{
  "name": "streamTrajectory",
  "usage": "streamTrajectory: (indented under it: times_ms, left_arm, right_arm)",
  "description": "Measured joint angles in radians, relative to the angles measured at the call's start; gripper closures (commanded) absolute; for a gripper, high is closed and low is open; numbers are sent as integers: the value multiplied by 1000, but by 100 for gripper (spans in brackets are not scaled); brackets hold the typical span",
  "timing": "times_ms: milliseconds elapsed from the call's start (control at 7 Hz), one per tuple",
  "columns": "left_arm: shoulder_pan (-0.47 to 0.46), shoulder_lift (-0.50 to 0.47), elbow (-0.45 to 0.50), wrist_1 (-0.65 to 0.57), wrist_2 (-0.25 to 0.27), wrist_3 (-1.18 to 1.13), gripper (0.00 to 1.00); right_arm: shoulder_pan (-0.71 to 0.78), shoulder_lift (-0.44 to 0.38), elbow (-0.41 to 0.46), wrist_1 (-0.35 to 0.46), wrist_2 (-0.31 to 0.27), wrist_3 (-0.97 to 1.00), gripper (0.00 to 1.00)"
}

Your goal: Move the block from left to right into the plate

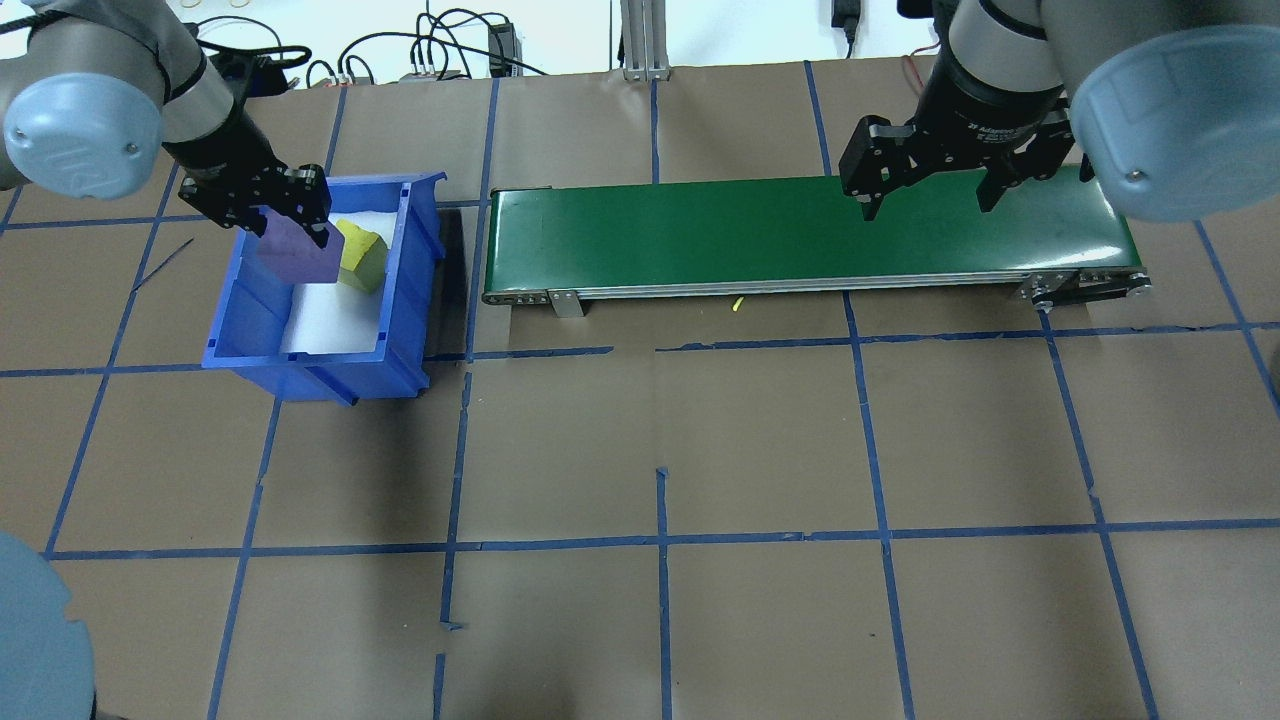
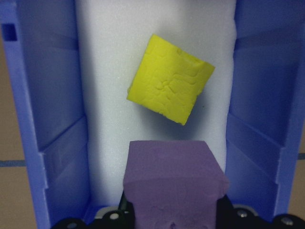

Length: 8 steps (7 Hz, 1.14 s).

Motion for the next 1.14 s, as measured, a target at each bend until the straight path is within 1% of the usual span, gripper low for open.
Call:
streamTrajectory:
  times_ms: [286, 429, 714, 857, 1000, 1143]
  left_arm:
    - [-81, -19, 78, 19, -9, -81, 70]
    - [-131, -43, 95, 62, -12, -124, 70]
    - [-222, -113, 103, 182, -14, -171, 69]
    - [-267, -135, 104, 212, -13, -202, 68]
    - [-302, -154, 105, 230, -11, -237, 63]
    - [-320, -173, 104, 248, -11, -259, 63]
  right_arm:
    - [0, -1, 0, 3, -1, 0, 0]
    - [0, -1, -1, 3, -1, 0, 0]
    - [-3, -1, 0, 4, -1, 0, 0]
    - [-5, -1, 0, 5, -1, -1, 0]
    - [-5, -1, 0, 6, -1, -1, 0]
    - [-4, -1, 0, 7, -1, -2, 0]
